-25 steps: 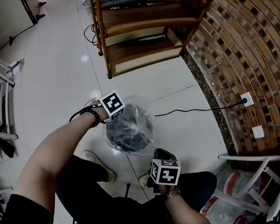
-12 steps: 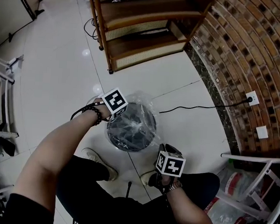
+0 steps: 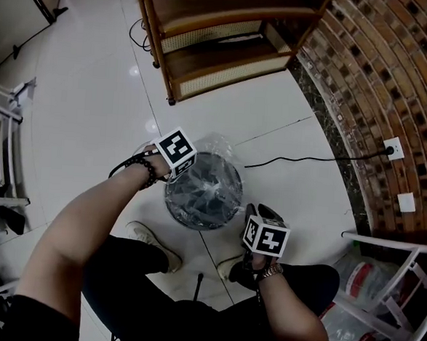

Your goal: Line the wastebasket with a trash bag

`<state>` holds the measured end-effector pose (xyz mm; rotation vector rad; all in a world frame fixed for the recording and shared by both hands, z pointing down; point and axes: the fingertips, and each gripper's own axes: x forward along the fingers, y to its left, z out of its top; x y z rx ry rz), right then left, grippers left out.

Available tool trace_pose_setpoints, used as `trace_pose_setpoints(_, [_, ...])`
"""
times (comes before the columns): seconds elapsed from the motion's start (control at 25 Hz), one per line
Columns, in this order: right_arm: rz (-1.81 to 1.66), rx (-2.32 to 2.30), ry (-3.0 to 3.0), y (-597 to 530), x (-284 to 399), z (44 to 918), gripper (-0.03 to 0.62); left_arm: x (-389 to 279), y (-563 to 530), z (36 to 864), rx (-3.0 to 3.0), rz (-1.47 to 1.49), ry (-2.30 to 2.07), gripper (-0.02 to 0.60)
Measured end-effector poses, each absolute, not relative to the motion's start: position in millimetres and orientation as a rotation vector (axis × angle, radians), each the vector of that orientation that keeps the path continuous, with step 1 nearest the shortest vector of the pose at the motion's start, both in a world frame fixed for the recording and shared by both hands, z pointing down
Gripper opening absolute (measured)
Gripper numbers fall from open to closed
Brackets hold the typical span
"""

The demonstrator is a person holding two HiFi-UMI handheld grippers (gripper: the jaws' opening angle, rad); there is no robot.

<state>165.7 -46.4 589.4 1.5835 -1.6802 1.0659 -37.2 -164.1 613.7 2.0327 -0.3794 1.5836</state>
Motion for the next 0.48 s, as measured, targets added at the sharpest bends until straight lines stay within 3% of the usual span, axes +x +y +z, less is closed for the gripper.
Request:
trace_pose_setpoints(0.24, [0.856, 1.444, -1.812, -75, 137, 574, 0.167, -36, -152, 602, 2.027, 1.551, -0.35, 0.078])
trace_pose_setpoints(0.48, [0.877, 1.498, -1.757, -93, 156, 579, 0.167, -44, -137, 606, 1.97, 1.519, -0.345, 0.115])
